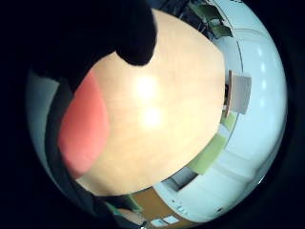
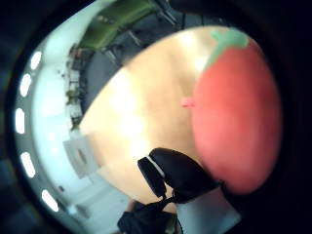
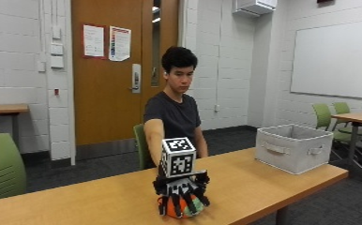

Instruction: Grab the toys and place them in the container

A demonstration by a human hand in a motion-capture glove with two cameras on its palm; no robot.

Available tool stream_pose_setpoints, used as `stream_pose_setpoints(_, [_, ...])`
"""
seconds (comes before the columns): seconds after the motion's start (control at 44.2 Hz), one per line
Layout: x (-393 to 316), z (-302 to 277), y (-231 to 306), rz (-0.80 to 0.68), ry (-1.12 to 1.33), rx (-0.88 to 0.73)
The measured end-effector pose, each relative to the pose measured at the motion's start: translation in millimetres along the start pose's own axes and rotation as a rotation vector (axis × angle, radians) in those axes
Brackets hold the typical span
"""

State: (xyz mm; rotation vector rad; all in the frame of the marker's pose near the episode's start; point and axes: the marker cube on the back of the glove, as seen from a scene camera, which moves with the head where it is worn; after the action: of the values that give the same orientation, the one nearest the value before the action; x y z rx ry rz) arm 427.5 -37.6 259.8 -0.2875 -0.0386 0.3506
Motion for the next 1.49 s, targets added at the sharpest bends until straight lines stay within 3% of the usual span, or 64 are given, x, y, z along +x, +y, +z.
stream_pose_setpoints(0.61, [-21.8, 1.4, 13.6, -0.006, 0.126, 0.145])
stream_pose_setpoints(0.882, [-61.6, -79.7, 53.3, -0.061, 0.009, 0.219])
stream_pose_setpoints(1.062, [-134.7, -189.8, 100.0, -0.102, -0.009, 0.364])
stream_pose_setpoints(1.221, [-206.6, -246.2, 128.7, -0.176, -0.040, 0.424])
stream_pose_setpoints(1.424, [-360.7, -298.3, 190.6, -0.394, -0.072, 0.481])
stream_pose_setpoints(1.492, [-405.8, -301.0, 215.2, -0.549, -0.089, 0.480])
